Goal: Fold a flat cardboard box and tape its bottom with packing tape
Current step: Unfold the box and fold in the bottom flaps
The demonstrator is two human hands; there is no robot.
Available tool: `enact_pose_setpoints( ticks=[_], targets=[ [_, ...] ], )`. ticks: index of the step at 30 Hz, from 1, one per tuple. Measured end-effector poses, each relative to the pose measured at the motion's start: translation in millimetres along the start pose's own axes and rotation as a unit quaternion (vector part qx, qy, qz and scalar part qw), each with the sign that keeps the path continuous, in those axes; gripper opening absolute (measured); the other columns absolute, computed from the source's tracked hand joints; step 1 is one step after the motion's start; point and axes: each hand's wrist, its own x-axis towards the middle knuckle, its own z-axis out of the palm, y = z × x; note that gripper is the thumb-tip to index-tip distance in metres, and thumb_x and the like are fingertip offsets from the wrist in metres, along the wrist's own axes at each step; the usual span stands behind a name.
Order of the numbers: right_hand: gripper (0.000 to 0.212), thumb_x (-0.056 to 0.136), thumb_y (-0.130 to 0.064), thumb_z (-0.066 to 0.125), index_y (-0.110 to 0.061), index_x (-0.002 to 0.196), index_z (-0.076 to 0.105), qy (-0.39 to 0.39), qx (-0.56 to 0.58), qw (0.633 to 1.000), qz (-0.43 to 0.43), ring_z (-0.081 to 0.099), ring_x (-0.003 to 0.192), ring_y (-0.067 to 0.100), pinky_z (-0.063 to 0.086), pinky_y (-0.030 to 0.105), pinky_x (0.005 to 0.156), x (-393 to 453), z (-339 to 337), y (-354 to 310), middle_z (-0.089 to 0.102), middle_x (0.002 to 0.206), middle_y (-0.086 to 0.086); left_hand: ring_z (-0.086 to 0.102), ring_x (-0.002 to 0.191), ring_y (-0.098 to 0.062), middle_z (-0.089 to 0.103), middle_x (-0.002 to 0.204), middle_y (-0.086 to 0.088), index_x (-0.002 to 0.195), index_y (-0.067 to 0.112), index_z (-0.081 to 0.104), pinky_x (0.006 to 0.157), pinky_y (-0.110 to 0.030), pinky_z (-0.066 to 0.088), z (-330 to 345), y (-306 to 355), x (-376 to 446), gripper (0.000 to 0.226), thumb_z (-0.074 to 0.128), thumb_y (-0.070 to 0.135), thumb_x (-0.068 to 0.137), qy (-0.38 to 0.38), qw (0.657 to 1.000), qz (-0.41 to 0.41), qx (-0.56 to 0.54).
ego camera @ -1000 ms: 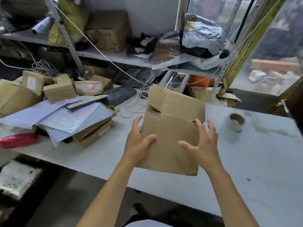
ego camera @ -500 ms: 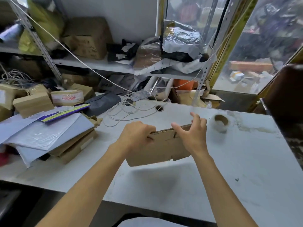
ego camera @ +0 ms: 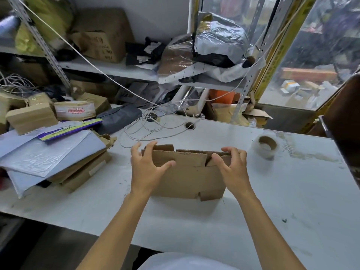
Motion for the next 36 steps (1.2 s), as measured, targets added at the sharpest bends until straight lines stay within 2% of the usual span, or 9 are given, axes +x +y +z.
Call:
enact_pose_setpoints(
  ticks=[4, 8, 13, 19, 22, 24, 30, 33, 36],
  targets=[
    [0.053, 0.082, -0.051, 0.071, -0.037, 0.127, 0.045, -0.027, 0.001, 1.000, -0.010, 0.039, 0.125, 0.011, 0.043, 0.035, 0.106, 0.0, -4.6, 0.2, 0.032, 0.129, -0.009, 0.043, 0.117, -0.010, 0.041, 0.130, 0.004, 0.140, 0.039, 0.043, 0.095, -0.026, 0.039, 0.8, 0.6, -2.6, 0.077, 0.084, 0.035, 0.074, -0.027, 0.995, 0.027, -0.090],
    [0.081, 0.068, -0.060, 0.073, -0.041, 0.138, 0.038, -0.062, 0.011, 0.997, -0.037, 0.036, 0.124, 0.005, 0.038, 0.016, 0.093, 1.9, -12.4, -5.6, 0.033, 0.141, -0.012, 0.042, 0.123, -0.006, 0.043, 0.138, 0.011, 0.142, 0.046, 0.037, 0.096, -0.023, 0.039, -5.0, 1.7, 0.8, 0.087, 0.087, 0.034, 0.071, -0.054, 0.989, 0.049, -0.129],
    [0.096, 0.062, -0.067, 0.075, -0.056, 0.142, 0.025, -0.131, 0.070, 0.987, -0.065, 0.028, 0.139, 0.002, 0.031, 0.031, 0.112, 2.3, -14.4, -13.5, 0.029, 0.150, -0.026, 0.034, 0.140, -0.010, 0.032, 0.154, 0.018, 0.144, 0.056, 0.026, 0.110, -0.034, 0.035, -9.2, 0.7, 8.5, 0.105, 0.087, 0.051, 0.058, -0.089, 0.975, 0.028, -0.201],
    [0.111, 0.059, -0.078, 0.063, -0.060, 0.146, -0.003, -0.226, 0.064, 0.968, -0.090, -0.005, 0.143, -0.008, 0.012, 0.033, 0.113, -6.9, -9.5, -22.6, -0.010, 0.157, -0.035, 0.037, 0.130, 0.004, 0.036, 0.137, 0.038, 0.143, 0.052, 0.029, 0.100, -0.018, 0.036, 0.0, 6.1, 4.9, 0.101, 0.089, 0.037, 0.062, -0.062, 0.973, 0.033, -0.219],
    [0.124, 0.050, -0.084, 0.064, -0.058, 0.146, -0.010, -0.227, 0.045, 0.968, -0.094, -0.012, 0.143, -0.007, 0.009, 0.032, 0.112, -10.1, -8.5, -23.2, -0.019, 0.155, -0.036, 0.037, 0.136, -0.004, 0.035, 0.146, 0.028, 0.146, 0.052, 0.025, 0.107, -0.024, 0.039, 7.2, 1.8, -3.5, 0.107, 0.091, 0.036, 0.063, -0.059, 0.973, 0.028, -0.223],
    [0.123, 0.054, -0.073, 0.069, -0.057, 0.146, -0.012, -0.221, 0.030, 0.970, -0.100, -0.013, 0.143, -0.007, 0.009, 0.030, 0.111, -10.2, -8.7, -22.4, -0.022, 0.154, -0.035, 0.040, 0.136, -0.007, 0.037, 0.150, 0.021, 0.147, 0.051, 0.025, 0.109, -0.026, 0.040, 10.1, 1.1, -9.0, 0.108, 0.092, 0.033, 0.064, -0.054, 0.969, 0.017, -0.242],
    [0.111, 0.075, -0.053, 0.072, -0.062, 0.142, -0.015, -0.186, -0.017, 0.978, -0.091, -0.016, 0.142, -0.008, 0.009, 0.033, 0.116, 2.2, -15.0, -2.8, -0.028, 0.152, -0.036, 0.051, 0.120, 0.002, 0.052, 0.129, 0.022, 0.136, 0.043, 0.047, 0.088, -0.015, 0.052, 14.0, -4.7, -14.8, 0.078, 0.086, 0.036, 0.068, -0.037, 0.973, 0.055, -0.222],
    [0.106, 0.085, -0.042, 0.071, -0.067, 0.135, -0.019, -0.202, -0.011, 0.977, -0.073, -0.023, 0.129, -0.024, 0.006, 0.028, 0.115, 2.1, -17.4, 6.7, -0.033, 0.150, -0.034, 0.050, 0.116, 0.009, 0.051, 0.125, 0.026, 0.124, 0.054, 0.046, 0.083, -0.010, 0.051, 15.0, -6.9, -18.6, 0.069, 0.083, 0.036, 0.069, -0.057, 0.973, 0.046, -0.219],
    [0.102, 0.087, -0.041, 0.067, -0.067, 0.134, -0.019, -0.203, 0.004, 0.976, -0.078, -0.021, 0.121, -0.035, 0.006, 0.018, 0.110, -4.4, -16.2, 13.1, -0.033, 0.150, -0.034, 0.053, 0.118, 0.003, 0.055, 0.127, 0.022, 0.126, 0.047, 0.049, 0.087, -0.020, 0.056, 14.9, -9.2, -16.7, 0.068, 0.084, 0.035, 0.069, -0.075, 0.966, 0.031, -0.246]
  ],
)
